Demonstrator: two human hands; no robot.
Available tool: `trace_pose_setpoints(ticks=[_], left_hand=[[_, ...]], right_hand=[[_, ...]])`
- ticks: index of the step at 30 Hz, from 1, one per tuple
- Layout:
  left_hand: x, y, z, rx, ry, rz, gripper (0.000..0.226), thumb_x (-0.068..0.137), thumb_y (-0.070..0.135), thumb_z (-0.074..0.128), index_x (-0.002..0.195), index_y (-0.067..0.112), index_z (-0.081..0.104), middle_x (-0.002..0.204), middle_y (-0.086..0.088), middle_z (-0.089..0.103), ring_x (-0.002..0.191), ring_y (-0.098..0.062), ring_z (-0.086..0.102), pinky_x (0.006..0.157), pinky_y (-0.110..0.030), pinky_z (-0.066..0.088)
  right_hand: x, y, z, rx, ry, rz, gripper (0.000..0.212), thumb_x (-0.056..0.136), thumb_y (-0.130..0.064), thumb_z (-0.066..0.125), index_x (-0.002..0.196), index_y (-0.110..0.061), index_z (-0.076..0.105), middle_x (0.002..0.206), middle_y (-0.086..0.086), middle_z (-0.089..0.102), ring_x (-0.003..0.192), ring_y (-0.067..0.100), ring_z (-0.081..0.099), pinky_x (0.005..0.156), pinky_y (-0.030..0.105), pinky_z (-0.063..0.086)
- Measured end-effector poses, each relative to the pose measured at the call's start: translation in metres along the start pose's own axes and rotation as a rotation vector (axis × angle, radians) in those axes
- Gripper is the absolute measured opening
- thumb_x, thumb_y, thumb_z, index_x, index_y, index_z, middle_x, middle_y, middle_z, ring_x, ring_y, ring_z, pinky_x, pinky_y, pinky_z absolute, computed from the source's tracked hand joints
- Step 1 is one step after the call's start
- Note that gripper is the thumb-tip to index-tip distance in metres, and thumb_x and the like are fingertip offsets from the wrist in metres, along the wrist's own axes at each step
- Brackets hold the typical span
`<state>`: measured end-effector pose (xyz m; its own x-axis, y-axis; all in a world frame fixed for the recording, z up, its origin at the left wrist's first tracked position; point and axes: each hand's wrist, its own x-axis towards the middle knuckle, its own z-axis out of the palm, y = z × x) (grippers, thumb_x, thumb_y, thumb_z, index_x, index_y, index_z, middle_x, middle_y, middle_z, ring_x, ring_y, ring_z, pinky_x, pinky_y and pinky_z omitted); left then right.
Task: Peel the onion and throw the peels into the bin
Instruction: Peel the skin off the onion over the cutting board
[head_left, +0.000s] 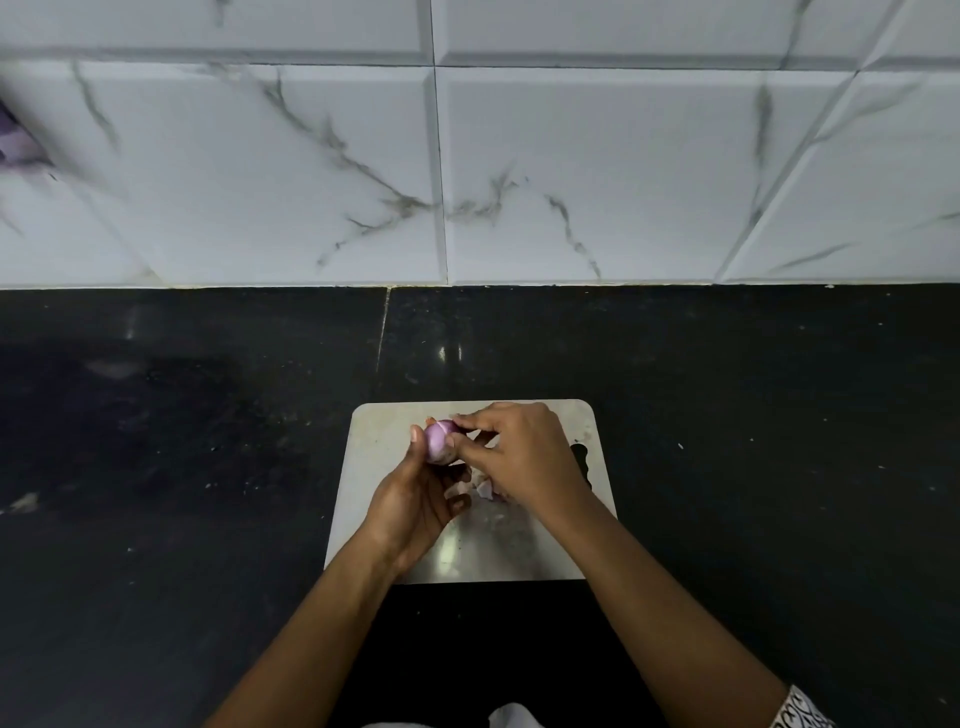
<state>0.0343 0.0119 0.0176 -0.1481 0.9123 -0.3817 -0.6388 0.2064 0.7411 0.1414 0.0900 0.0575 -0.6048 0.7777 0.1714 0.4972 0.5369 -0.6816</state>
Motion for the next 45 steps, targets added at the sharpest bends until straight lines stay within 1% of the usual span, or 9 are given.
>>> trace_pose_setpoints(ticks=[6,9,14,19,22,26,30,35,45], left_hand=[[0.001,-0.004,-0.003,0.171,0.141,0.150,0.057,0.091,0.051,0.041,0.123,0.005,0.055,0.111,-0.015,0.063,0.091,-0.023,0.059,0.073,-0.035,0.044],[-0.002,-0.004,-0.002,0.283,0.171,0.206,0.056,0.091,0.053,0.040,0.120,0.007,0.053,0.119,-0.018,0.062,0.102,-0.029,0.058,0.088,-0.050,0.045],[-0.003,-0.004,-0.010,0.423,0.137,0.238,0.050,0.087,0.059,0.039,0.110,0.018,0.056,0.111,-0.005,0.065,0.101,-0.026,0.062,0.082,-0.042,0.047],[-0.004,-0.006,-0.019,0.512,0.030,0.295,0.048,0.083,0.056,0.044,0.109,0.017,0.057,0.098,0.002,0.062,0.087,-0.014,0.058,0.068,-0.028,0.046],[-0.007,-0.006,-0.024,0.496,-0.018,0.278,0.052,0.080,0.059,0.053,0.115,0.021,0.058,0.100,0.007,0.065,0.088,-0.013,0.060,0.069,-0.028,0.048],[-0.009,-0.005,-0.022,0.478,-0.068,0.206,0.039,0.083,0.044,0.056,0.118,0.026,0.057,0.108,0.010,0.069,0.098,-0.013,0.063,0.076,-0.026,0.051],[-0.010,-0.008,-0.020,0.377,-0.098,0.168,0.039,0.085,0.024,0.049,0.123,0.020,0.055,0.113,0.007,0.068,0.103,-0.016,0.063,0.078,-0.025,0.050],[-0.008,-0.008,-0.024,0.261,-0.052,0.150,0.046,0.078,0.030,0.064,0.122,0.018,0.057,0.115,0.005,0.069,0.104,-0.015,0.064,0.082,-0.025,0.052],[-0.003,-0.005,-0.024,0.250,-0.069,0.214,0.074,0.066,0.046,0.079,0.129,0.017,0.053,0.128,-0.001,0.062,0.120,-0.018,0.057,0.098,-0.030,0.047]], right_hand=[[0.001,-0.016,0.004,-0.308,-0.023,-0.094,0.039,0.090,-0.045,0.049,0.105,-0.012,0.066,0.093,0.005,0.070,0.078,0.018,0.061,0.067,0.026,0.044],[-0.003,-0.026,0.007,-0.484,0.102,-0.129,0.025,0.075,-0.035,0.073,0.076,-0.011,0.068,0.062,0.002,0.065,0.048,0.011,0.045,0.042,0.013,0.012],[-0.005,-0.027,0.010,-0.443,0.109,-0.049,0.030,0.057,-0.036,0.086,0.063,-0.013,0.066,0.048,-0.002,0.060,0.035,0.010,0.047,0.049,0.009,-0.001],[-0.002,-0.017,0.000,-0.251,-0.046,0.031,0.025,0.085,-0.032,0.061,0.096,-0.010,0.065,0.089,0.007,0.070,0.081,0.022,0.062,0.064,0.025,0.039],[-0.002,-0.009,-0.004,-0.149,-0.036,0.074,0.017,0.083,-0.027,0.063,0.093,-0.014,0.070,0.085,0.004,0.072,0.076,0.015,0.063,0.069,0.027,0.051],[0.004,0.005,-0.005,-0.015,0.005,0.235,0.013,0.084,-0.023,0.064,0.090,-0.013,0.071,0.080,0.001,0.071,0.067,0.008,0.059,0.056,0.012,0.041],[0.011,0.022,-0.009,-0.081,0.008,0.308,0.014,0.087,-0.022,0.063,0.093,-0.013,0.071,0.083,0.003,0.072,0.072,0.012,0.064,0.068,0.026,0.054],[0.004,0.025,-0.003,-0.234,-0.206,0.244,0.023,0.091,-0.020,0.056,0.110,-0.015,0.068,0.108,0.003,0.071,0.094,0.017,0.065,0.089,0.029,0.049],[-0.006,-0.011,-0.017,0.057,-0.169,0.232,0.023,0.080,-0.037,0.068,0.100,-0.024,0.072,0.095,-0.003,0.074,0.078,0.011,0.067,0.073,0.036,0.056]])
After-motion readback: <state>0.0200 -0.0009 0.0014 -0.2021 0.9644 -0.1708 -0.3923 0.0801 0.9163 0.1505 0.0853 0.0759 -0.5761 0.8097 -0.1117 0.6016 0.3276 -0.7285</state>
